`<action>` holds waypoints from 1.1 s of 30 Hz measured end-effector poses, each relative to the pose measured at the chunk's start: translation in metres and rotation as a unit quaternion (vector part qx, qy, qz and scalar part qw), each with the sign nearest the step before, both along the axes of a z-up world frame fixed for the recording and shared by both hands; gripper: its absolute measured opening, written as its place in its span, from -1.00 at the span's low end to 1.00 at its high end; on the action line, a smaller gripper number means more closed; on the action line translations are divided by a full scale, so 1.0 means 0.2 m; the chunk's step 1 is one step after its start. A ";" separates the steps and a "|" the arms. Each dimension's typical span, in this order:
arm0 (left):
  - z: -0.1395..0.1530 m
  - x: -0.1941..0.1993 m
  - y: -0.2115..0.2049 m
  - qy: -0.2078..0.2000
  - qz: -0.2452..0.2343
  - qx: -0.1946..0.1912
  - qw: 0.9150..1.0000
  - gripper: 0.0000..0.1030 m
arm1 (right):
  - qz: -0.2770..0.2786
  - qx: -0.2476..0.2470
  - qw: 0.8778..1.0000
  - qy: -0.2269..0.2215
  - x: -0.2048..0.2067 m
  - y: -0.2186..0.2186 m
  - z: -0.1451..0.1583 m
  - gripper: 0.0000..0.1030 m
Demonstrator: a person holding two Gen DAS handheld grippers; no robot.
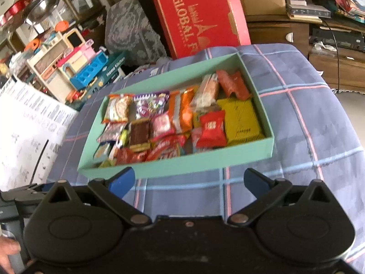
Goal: Organize snacks
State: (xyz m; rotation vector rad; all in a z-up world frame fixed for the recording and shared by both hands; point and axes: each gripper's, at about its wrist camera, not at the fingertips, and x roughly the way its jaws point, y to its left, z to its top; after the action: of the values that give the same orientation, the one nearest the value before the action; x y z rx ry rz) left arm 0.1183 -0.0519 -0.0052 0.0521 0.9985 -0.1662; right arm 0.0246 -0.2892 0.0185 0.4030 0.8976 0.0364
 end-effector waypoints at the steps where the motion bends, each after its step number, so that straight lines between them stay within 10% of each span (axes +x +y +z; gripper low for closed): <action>1: 0.00 -0.02 0.01 0.000 0.002 0.001 1.000 1.00 | 0.003 -0.004 1.000 0.002 -0.01 0.02 0.00 1.00; 33: -0.06 -0.16 0.19 -0.004 0.020 0.019 1.000 1.00 | 0.027 -0.069 0.996 0.040 -0.14 0.21 -0.08 1.00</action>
State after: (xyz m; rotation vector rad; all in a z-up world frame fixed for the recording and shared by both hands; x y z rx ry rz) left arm 0.0868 -0.0130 -0.0164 0.0675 0.9935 -0.1102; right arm -0.0034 -0.2466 0.0022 0.2527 0.9844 0.0072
